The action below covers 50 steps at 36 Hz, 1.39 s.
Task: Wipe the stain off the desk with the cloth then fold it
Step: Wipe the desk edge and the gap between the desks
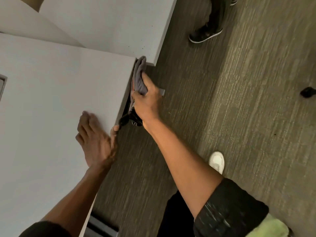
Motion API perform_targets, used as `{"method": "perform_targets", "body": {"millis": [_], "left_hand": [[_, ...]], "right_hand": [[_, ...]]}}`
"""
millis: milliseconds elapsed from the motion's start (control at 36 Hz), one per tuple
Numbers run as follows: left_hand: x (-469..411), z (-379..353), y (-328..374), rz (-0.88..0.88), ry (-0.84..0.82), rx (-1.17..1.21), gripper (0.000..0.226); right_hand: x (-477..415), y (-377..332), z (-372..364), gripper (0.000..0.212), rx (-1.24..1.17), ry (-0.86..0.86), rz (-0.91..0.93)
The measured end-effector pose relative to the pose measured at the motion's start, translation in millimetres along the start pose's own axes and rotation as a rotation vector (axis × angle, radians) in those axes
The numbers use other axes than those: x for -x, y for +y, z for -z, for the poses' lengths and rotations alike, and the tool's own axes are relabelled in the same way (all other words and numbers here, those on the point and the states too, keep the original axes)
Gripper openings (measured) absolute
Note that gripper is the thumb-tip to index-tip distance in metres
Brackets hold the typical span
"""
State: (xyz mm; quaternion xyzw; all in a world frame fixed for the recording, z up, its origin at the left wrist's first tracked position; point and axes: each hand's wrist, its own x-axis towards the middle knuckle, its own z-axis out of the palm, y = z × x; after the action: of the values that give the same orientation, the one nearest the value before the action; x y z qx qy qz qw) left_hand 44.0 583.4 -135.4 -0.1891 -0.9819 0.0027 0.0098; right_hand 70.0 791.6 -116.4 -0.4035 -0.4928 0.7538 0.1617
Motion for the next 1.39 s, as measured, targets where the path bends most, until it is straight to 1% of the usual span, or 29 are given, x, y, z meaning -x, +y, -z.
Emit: {"method": "perform_targets", "body": {"millis": [56, 111, 139, 194, 222, 278, 333, 417, 528, 611, 667, 778, 917, 1000, 1056, 1111, 1194, 1278, 1333, 1389], "left_hand": [[0, 0, 2, -0.001, -0.008, -0.015, 0.094], [2, 1, 3, -0.003, -0.023, -0.05, 0.094], [2, 1, 5, -0.008, -0.032, -0.076, 0.096], [3, 2, 6, -0.021, -0.058, -0.126, 0.11], [4, 2, 6, -0.03, -0.065, -0.141, 0.116], [3, 0, 5, -0.038, -0.065, -0.158, 0.121], [2, -2, 4, -0.026, -0.062, -0.156, 0.119], [1, -2, 5, -0.008, -0.067, -0.161, 0.111], [0, 3, 9, 0.015, -0.109, -0.165, 0.119], [1, 6, 14, 0.032, -0.118, -0.151, 0.113], [3, 8, 16, 0.033, -0.114, -0.121, 0.108], [3, 12, 16, 0.006, -0.134, -0.151, 0.114], [2, 13, 19, 0.027, -0.134, -0.132, 0.108], [1, 13, 19, 0.032, -0.146, -0.129, 0.114], [1, 13, 18, 0.032, -0.145, -0.131, 0.115], [1, 12, 18, 0.028, -0.13, -0.133, 0.113], [2, 10, 16, 0.027, -0.124, -0.123, 0.107], [2, 8, 13, 0.021, -0.108, -0.125, 0.106], [1, 7, 13, 0.016, -0.103, -0.125, 0.113], [1, 8, 13, 0.016, -0.125, -0.134, 0.129]], "right_hand": [[5, 3, -7, 0.068, 0.079, 0.024, 0.032], [18, 9, -9, 0.066, 0.134, 0.014, 0.081], [26, 14, -9, 0.066, 0.162, 0.001, 0.118], [40, 23, -7, 0.066, 0.189, -0.034, 0.171], [45, 25, -6, 0.066, 0.2, -0.045, 0.181], [45, 24, -8, 0.066, 0.225, -0.041, 0.164], [32, 16, -10, 0.065, 0.218, -0.017, 0.132], [-5, -8, -12, 0.065, 0.212, 0.033, 0.142], [-33, -25, -8, 0.066, 0.264, 0.013, 0.149], [-4, -15, -12, 0.068, 0.342, -0.035, 0.179], [25, 0, -13, 0.068, 0.346, -0.061, 0.195], [53, 15, -9, 0.072, 0.354, -0.127, 0.213], [5, -9, -10, 0.07, 0.38, -0.069, 0.171], [-28, -26, -11, 0.068, 0.395, -0.032, 0.169], [-33, -28, -11, 0.068, 0.43, -0.029, 0.189], [-19, -23, -13, 0.069, 0.449, -0.041, 0.201], [25, 2, -17, 0.072, 0.49, -0.086, 0.237], [63, 24, -12, 0.075, 0.472, -0.18, 0.213], [62, 29, -6, 0.075, 0.481, -0.202, 0.198], [43, 24, -4, 0.072, 0.491, -0.172, 0.164]]}}
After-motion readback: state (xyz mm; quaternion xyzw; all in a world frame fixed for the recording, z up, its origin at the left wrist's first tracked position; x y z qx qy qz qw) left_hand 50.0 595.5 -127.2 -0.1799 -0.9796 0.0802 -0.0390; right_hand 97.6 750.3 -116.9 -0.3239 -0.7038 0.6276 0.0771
